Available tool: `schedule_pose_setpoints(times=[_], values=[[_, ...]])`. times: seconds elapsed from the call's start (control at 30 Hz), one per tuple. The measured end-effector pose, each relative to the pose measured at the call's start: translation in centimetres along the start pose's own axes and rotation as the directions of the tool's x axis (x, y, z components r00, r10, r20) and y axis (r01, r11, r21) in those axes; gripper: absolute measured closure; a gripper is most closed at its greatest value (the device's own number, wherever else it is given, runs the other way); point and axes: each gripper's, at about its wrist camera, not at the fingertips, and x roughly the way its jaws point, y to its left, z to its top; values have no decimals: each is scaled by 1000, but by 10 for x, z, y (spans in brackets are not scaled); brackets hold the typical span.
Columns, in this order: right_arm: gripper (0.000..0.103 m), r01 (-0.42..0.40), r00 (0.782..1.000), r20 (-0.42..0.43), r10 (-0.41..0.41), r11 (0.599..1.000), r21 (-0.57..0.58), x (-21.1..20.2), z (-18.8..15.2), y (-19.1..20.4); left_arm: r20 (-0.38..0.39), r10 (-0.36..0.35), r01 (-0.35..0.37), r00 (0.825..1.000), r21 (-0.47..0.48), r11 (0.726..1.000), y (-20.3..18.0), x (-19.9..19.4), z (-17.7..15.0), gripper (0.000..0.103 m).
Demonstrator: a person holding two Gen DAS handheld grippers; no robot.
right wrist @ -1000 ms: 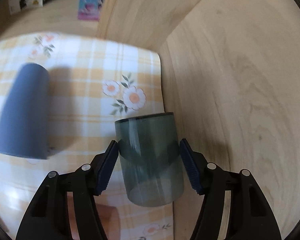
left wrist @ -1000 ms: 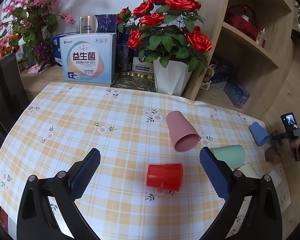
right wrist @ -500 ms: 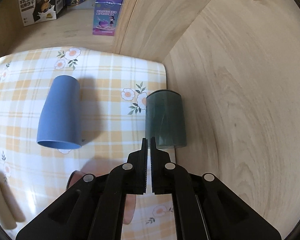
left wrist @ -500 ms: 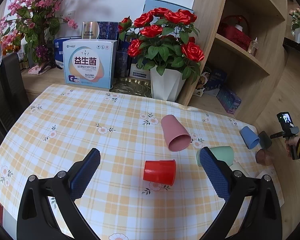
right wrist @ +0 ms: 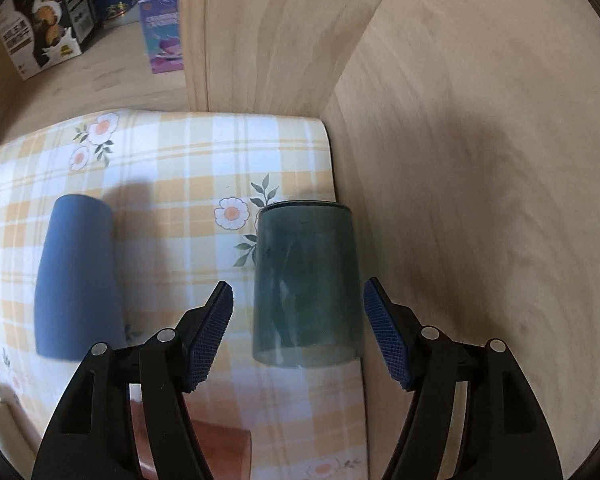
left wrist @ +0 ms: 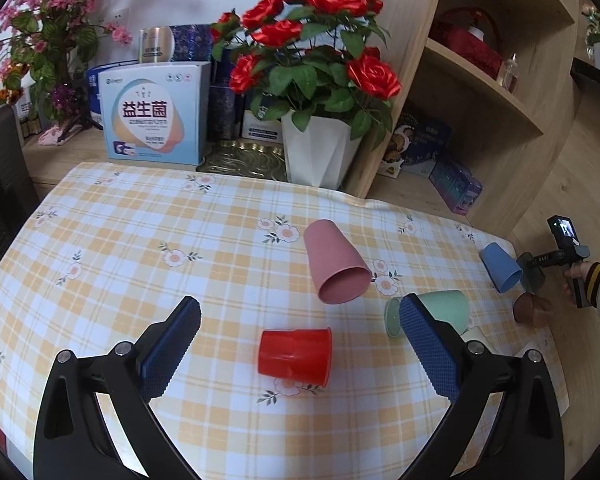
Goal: Flip cup upside down
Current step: 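Close the right gripper around the dark translucent cup and lift it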
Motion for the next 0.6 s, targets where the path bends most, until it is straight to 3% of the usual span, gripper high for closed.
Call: schedule_pose_setpoints(times=[0.23,0.5,0.6], values=[[36,44,999,-15,-44,999,-8,17,9,3,-31,6,-6,999,5,1000,-2,14,-2,6],[34,25,996,-86,-26,999,-22,48,12,14,-44,23,-23,999,-3,1000,2,16,-3,6],[38,9,998,-55,-8,1000,12,46,9,13,-46,23,-23,999,-4,1000,2,16,-2,6]])
